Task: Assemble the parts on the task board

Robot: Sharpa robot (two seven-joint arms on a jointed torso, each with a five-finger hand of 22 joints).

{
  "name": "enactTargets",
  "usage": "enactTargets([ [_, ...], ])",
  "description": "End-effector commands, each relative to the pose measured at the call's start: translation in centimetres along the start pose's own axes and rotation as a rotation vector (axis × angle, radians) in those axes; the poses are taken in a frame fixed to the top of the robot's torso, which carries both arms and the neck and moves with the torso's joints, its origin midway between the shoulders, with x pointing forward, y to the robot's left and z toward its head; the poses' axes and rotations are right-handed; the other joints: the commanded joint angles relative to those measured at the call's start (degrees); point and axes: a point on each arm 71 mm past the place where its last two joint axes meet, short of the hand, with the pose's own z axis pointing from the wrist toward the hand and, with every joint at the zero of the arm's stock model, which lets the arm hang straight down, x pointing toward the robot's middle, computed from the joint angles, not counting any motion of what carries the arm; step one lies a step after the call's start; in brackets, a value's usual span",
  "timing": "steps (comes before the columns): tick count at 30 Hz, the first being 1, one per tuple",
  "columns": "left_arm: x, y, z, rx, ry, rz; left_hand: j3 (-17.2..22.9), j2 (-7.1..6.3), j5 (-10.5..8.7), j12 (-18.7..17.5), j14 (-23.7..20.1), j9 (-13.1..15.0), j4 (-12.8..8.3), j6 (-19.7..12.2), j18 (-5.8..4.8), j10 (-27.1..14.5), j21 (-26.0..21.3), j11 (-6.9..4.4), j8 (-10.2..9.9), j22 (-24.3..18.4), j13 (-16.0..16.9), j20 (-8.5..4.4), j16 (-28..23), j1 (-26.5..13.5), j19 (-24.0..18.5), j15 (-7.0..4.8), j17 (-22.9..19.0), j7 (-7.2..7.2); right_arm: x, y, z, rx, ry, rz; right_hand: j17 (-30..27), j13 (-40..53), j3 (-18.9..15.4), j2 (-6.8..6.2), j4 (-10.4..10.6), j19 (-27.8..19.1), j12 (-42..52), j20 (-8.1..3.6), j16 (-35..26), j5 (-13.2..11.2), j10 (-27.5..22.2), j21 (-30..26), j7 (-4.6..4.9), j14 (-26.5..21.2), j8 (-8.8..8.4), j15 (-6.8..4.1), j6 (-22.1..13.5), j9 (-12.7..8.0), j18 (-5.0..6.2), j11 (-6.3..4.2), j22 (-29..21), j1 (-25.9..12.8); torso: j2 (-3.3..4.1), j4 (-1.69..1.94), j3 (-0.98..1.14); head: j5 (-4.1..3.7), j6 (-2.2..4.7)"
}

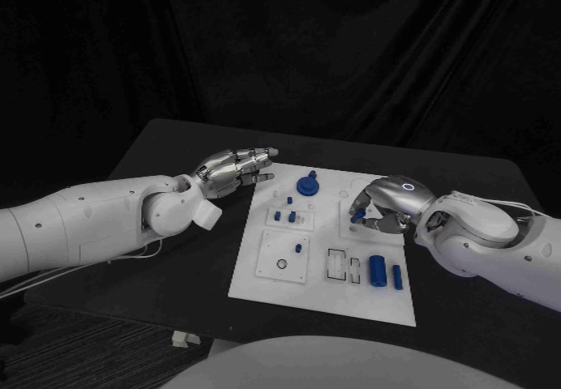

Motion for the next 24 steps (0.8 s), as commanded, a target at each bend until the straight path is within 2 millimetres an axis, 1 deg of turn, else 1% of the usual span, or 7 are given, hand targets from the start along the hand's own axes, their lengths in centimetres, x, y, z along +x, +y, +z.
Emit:
enactTargets([
  [1, 0.2, 0.0, 0.1, 0.008, 0.009, -0.011, 0.05, -0.03, 0.32, -0.11, 0.11, 0.00, -0.32, 0.06, -1.03, -0.30, 0.19, 0.29, -0.11, -0.05, 0.03, 0.00, 0.12, 0.41, 0.42, 0.28, 0.09, 0.06, -1.7, 0.5, -0.2, -0.009, -0.080, -0.001, -0.13, 0.23, 0.11, 0.27, -0.32, -0.26, -0.01, -0.35, -0.23, -0.05, 1.53, -0.31, -0.04, -0.18, 0.23, -0.31, 0.32, 0.07, -0.04, -1.10, 6.26, 0.62, -0.02, -0.02, -0.01, 0.30, -0.01],
  [5, 0.2, 0.0, 0.1, 0.006, 0.008, -0.011, 0.05, -0.03, 0.32, -0.11, 0.11, 0.00, -0.32, 0.06, -1.03, -0.30, 0.19, 0.29, -0.11, -0.05, 0.03, 0.00, 0.12, 0.41, 0.42, 0.28, 0.09, 0.06, -2.7, 1.6, -0.5, -0.031, -0.089, 0.004, -0.16, 0.22, 0.04, 0.16, -0.33, -0.26, -0.06, -0.36, -0.29, -0.17, 1.55, -0.29, -0.02, -0.18, 0.18, -0.32, 0.31, 0.09, -0.05, -1.08, 6.26, 0.53, -0.02, 0.01, -0.03, 0.47, -0.01],
  [10, 0.2, 0.1, 0.2, 0.004, 0.010, -0.011, 0.06, -0.04, 0.37, -0.12, 0.14, 0.00, -0.42, 0.07, -1.03, -0.30, 0.20, 0.29, -0.11, -0.04, 0.03, 0.00, 0.14, 0.35, 0.44, 0.29, 0.10, 0.06, -3.1, 4.7, 0.0, -0.108, -0.057, 0.019, -0.08, 0.17, 0.08, -0.13, -0.60, -0.25, -0.32, -0.41, -0.32, -0.36, 1.56, -0.23, 0.00, -0.10, -0.17, -0.33, -0.03, 0.06, -0.08, -1.09, 6.27, 0.64, 0.00, 0.01, -0.03, 0.36, -0.01],
  [15, 0.4, 0.1, 0.4, 0.003, 0.017, -0.013, 0.07, -0.04, 0.38, -0.16, 0.14, 0.00, -0.44, 0.07, -1.03, -0.32, 0.18, 0.29, -0.12, -0.07, 0.03, 0.00, 0.14, 0.34, 0.40, 0.30, 0.10, 0.05, -2.2, 7.6, 1.4, -0.191, -0.008, 0.001, 0.32, 0.16, 0.15, -0.26, -0.82, -0.15, -0.44, -0.43, -0.05, -0.31, 1.56, 0.12, 0.03, 0.06, -0.28, -0.34, -0.06, 0.08, -0.14, -1.06, 6.35, 0.81, 0.02, 0.00, -0.03, 0.45, -0.01],
  [19, 0.6, 0.2, 0.5, 0.001, 0.021, -0.014, 0.09, -0.01, 0.39, -0.18, 0.14, 0.00, -0.46, 0.04, -1.03, -0.33, 0.18, 0.29, -0.13, -0.07, 0.02, 0.00, 0.14, 0.33, 0.40, 0.30, 0.10, 0.05, -1.4, 9.4, 2.6, -0.234, 0.023, -0.016, 0.14, 0.14, 0.07, -0.38, -0.79, -0.17, -0.55, -0.43, -0.20, -0.63, 1.57, -0.07, 0.06, 0.09, -0.30, -0.31, 0.05, 0.12, -0.12, -1.02, 6.31, 0.63, -0.01, 0.05, -0.05, 0.65, -0.01],
  [21, 0.6, 0.2, 0.6, 0.000, 0.023, -0.015, 0.09, -0.01, 0.39, -0.18, 0.14, 0.00, -0.46, 0.04, -1.03, -0.33, 0.18, 0.29, -0.13, -0.07, 0.02, 0.00, 0.14, 0.33, 0.40, 0.30, 0.10, 0.05, -0.8, 10.4, 3.4, -0.261, 0.039, -0.022, 0.19, 0.14, 0.09, -0.35, -0.80, -0.19, -0.60, -0.43, -0.17, -0.82, 1.62, -0.19, 0.02, 0.14, -0.27, -0.31, 0.18, 0.17, -0.10, -1.04, 6.28, 0.61, -0.02, -0.02, -0.08, 0.88, -0.01],
  [24, 0.7, 0.2, 0.6, -0.001, 0.025, -0.016, 0.12, 0.03, 0.43, -0.12, 0.18, 0.01, -0.49, 0.10, -1.04, -0.31, 0.19, 0.29, -0.11, -0.07, 0.03, 0.00, 0.17, 0.32, 0.41, 0.32, 0.11, 0.06, -0.1, 11.5, 4.1, -0.288, 0.052, -0.027, 0.22, 0.15, 0.13, -0.34, -0.86, -0.17, -0.62, -0.44, -0.16, -0.90, 1.67, -0.14, 0.00, 0.16, -0.27, -0.32, 0.24, 0.19, -0.11, -1.07, 6.29, 0.67, 0.03, -0.25, -0.08, 1.24, -0.01],
])
